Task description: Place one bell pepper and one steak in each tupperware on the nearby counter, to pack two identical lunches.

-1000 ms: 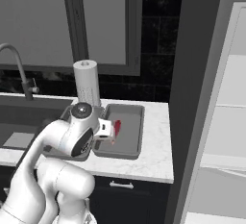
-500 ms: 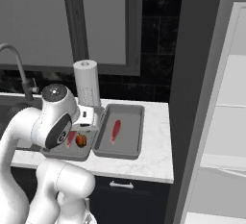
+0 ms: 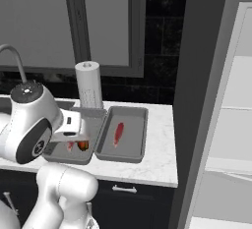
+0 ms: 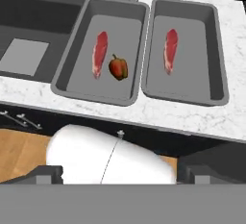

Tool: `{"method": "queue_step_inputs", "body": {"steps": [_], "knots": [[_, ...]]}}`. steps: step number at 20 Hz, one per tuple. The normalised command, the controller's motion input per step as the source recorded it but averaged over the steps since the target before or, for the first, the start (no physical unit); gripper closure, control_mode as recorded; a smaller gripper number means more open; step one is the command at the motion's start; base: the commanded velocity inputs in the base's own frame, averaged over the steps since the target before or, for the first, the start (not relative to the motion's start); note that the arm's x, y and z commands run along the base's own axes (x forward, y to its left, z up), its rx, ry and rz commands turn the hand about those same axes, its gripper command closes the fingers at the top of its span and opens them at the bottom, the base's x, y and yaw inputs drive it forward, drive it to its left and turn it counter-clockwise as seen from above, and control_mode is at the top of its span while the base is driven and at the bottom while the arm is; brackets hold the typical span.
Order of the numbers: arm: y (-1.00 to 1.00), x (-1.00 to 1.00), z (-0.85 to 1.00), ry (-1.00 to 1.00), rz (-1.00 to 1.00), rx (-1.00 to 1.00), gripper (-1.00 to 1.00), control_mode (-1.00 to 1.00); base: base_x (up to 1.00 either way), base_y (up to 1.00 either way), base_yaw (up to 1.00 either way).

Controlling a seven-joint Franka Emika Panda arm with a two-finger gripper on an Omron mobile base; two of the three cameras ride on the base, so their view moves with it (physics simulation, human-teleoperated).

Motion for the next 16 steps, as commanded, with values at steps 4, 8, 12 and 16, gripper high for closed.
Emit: {"method": "queue_step_inputs", "body": {"steps": [4,8,12,16], "knots": [[0.00,0.00,0.00,0.00,0.00,0.00,-1.00,1.00,-1.00,0.19,0.00],[0.00,0.00,0.00,0.00,0.00,0.00,-1.00,1.00,-1.00,-0.05,-0.06],[0.00,0.00,0.00,0.00,0.00,0.00,-1.00,1.00,-0.96,-0.50,-0.13],[0.00,0.00,0.00,0.00,0.00,0.00,-1.00,1.00,-0.75,-0.69,-0.13]]}}
